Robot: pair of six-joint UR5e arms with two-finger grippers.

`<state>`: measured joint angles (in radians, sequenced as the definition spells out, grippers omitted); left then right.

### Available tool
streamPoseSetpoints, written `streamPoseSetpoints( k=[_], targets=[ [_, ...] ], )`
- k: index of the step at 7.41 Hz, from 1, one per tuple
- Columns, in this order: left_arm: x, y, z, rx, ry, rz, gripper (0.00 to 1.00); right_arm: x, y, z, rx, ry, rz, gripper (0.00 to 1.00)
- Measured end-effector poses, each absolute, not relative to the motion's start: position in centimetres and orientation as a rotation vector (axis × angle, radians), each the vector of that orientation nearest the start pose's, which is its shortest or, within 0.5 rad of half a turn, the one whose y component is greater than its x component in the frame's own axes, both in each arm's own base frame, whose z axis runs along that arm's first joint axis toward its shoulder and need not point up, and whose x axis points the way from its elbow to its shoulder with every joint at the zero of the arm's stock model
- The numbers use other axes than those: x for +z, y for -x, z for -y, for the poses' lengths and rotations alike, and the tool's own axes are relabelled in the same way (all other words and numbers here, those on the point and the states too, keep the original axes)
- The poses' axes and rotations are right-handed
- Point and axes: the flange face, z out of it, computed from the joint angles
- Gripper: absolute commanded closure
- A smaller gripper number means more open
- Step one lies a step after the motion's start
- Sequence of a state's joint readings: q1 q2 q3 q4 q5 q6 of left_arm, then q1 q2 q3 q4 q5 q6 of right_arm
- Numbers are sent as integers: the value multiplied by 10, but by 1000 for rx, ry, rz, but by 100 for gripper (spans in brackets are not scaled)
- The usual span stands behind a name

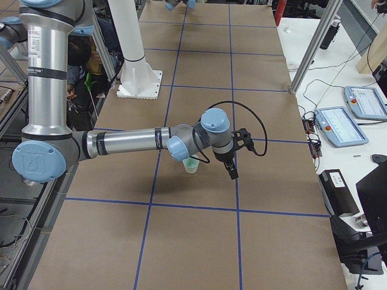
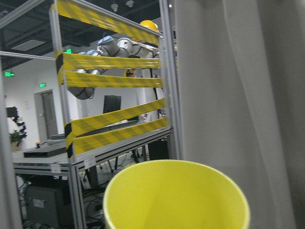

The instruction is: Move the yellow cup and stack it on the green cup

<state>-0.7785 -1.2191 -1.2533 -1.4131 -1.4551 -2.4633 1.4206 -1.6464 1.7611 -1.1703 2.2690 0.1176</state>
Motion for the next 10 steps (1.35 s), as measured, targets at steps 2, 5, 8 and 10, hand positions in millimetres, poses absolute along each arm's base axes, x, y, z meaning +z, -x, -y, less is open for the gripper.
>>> streamPoseSetpoints(
  k=[2, 5, 8, 10],
  targets=[
    [942, -12, 235, -1458, -295, 793, 91, 558, 4, 487, -196, -394, 745, 0],
    [936, -16, 258, -1347, -377, 662, 96, 553, 4, 489, -159, -386, 757, 0],
    [921, -30, 288, -1247, -433, 448, 96, 551, 5, 493, -137, -381, 761, 0],
    [894, -24, 323, -1161, -477, 225, 96, 547, 5, 497, -118, -379, 765, 0]
  ],
)
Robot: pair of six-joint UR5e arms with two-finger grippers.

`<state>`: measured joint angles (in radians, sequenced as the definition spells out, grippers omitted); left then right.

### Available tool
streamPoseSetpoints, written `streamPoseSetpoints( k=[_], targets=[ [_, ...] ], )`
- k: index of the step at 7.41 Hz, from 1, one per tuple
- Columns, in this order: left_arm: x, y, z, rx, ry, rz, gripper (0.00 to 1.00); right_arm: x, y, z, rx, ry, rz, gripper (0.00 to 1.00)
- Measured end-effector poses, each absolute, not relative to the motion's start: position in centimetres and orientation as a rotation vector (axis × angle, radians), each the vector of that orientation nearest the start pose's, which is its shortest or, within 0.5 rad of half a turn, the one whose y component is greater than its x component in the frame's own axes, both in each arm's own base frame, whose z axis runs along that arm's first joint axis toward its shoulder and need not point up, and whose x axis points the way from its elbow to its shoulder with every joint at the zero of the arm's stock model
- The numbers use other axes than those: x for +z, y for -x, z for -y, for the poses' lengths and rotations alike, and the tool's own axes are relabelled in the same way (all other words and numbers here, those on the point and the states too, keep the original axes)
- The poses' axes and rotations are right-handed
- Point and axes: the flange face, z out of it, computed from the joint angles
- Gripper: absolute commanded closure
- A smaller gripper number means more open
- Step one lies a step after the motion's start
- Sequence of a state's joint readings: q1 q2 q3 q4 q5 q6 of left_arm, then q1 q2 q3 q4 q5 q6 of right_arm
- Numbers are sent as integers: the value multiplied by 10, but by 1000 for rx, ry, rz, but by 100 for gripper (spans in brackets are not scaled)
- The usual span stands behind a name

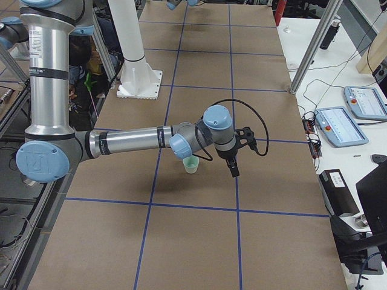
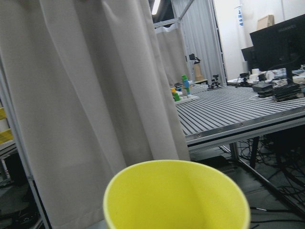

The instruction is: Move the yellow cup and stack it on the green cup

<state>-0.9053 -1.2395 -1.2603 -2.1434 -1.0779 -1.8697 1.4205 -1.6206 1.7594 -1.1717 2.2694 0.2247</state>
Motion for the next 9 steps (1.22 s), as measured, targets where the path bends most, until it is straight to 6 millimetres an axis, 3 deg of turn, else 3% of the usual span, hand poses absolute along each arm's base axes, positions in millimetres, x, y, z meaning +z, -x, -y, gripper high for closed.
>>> streamPoseSetpoints(
  k=[2, 4, 7, 9],
  targets=[
    [830, 2, 401, -1018, -619, 21, 99, 545, 6, 501, -103, -376, 768, 0],
    [775, 13, 456, -902, -769, -66, 100, 546, 6, 501, -99, -373, 768, 0],
    [655, -27, 560, -756, -976, -232, 100, 546, 6, 502, -96, -370, 768, 0],
    [567, -56, 592, -575, -1059, -432, 100, 546, 5, 502, -89, -367, 769, 0]
  ],
)
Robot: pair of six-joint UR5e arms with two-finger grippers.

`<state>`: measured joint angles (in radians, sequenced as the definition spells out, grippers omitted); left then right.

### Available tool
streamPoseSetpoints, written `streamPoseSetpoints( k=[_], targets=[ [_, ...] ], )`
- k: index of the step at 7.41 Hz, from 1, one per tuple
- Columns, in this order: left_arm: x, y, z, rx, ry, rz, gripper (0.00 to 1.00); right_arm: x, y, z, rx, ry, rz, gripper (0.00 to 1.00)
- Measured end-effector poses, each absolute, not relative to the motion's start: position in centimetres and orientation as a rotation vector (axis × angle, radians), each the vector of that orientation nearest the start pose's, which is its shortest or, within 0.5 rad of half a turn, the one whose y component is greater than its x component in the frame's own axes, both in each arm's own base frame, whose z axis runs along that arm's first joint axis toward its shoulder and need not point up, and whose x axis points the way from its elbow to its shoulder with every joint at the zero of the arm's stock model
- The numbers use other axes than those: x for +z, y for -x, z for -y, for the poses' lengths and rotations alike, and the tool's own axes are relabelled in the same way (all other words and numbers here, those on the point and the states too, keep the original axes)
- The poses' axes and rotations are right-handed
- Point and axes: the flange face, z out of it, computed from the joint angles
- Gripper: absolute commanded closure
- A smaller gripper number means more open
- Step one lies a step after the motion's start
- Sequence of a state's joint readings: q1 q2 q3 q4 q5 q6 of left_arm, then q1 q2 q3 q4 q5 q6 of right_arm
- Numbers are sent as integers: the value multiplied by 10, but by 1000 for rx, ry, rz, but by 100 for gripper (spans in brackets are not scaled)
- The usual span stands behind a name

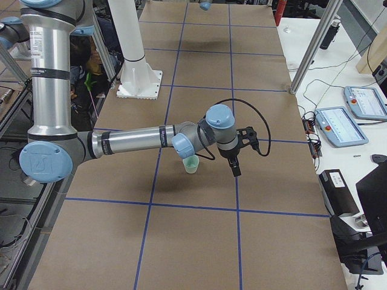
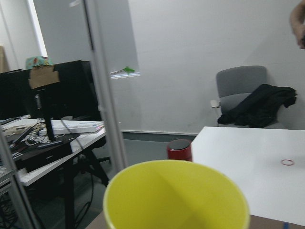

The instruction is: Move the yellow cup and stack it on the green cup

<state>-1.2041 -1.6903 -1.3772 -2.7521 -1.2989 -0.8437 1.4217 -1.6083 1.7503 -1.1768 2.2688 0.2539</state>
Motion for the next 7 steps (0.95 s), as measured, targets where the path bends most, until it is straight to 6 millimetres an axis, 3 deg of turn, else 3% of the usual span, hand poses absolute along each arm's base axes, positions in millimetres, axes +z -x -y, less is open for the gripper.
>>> streamPoseSetpoints(
  k=[3, 4, 5, 7],
  targets=[
    [463, -97, 608, -358, -1123, -774, 100, 545, 5, 501, -58, -359, 776, 0],
    [426, -118, 604, -264, -1148, -895, 100, 544, 5, 502, -56, -360, 777, 0],
    [392, -153, 590, -153, -1187, -1015, 100, 544, 5, 502, -56, -360, 778, 0],
    [333, -246, 555, 107, -1295, -1160, 100, 540, 6, 503, -47, -360, 784, 0]
  ],
)
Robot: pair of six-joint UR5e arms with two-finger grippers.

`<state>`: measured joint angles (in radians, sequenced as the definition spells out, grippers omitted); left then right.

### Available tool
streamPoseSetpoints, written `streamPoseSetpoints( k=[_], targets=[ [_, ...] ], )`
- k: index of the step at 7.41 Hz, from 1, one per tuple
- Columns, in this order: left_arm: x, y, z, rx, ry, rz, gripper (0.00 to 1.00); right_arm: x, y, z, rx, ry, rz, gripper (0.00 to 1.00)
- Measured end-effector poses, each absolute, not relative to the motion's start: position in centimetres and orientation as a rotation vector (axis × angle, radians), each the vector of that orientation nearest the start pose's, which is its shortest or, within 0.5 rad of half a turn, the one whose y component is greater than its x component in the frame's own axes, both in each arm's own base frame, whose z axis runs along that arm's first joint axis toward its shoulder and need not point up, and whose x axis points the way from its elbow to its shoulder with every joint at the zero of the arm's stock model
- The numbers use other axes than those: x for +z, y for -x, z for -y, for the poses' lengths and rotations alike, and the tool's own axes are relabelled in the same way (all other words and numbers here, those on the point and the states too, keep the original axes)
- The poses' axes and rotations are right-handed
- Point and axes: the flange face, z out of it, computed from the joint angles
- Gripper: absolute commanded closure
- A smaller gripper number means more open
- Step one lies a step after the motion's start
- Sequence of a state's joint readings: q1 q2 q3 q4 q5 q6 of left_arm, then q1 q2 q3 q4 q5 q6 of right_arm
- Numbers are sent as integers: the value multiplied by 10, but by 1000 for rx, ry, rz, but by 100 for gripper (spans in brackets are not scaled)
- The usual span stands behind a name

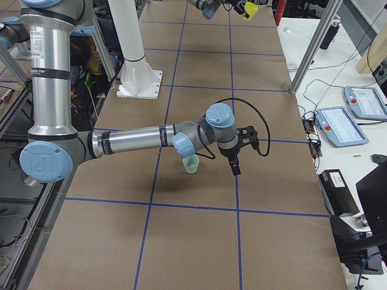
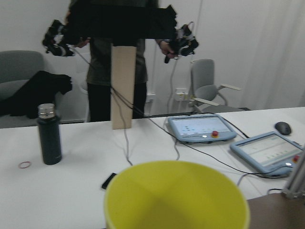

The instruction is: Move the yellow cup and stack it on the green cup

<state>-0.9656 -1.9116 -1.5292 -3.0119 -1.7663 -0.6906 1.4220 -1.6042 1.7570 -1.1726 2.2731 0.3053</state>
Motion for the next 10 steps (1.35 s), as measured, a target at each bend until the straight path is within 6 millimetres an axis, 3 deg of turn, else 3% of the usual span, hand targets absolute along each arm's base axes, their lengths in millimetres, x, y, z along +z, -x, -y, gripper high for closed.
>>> streamPoseSetpoints(
  k=[3, 5, 7, 10],
  targets=[
    [265, -344, 491, 504, -1393, -1293, 100, 521, 9, 508, 17, -346, 833, 0],
    [219, -400, 449, 675, -1431, -1397, 100, 485, 20, 525, 42, -326, 936, 0],
    [180, -436, 420, 728, -1436, -1484, 100, 435, 57, 543, 32, -284, 1044, 0],
    [174, -457, 406, 756, -1417, -1504, 100, 347, 130, 548, 43, -173, 1168, 0]
  ],
)
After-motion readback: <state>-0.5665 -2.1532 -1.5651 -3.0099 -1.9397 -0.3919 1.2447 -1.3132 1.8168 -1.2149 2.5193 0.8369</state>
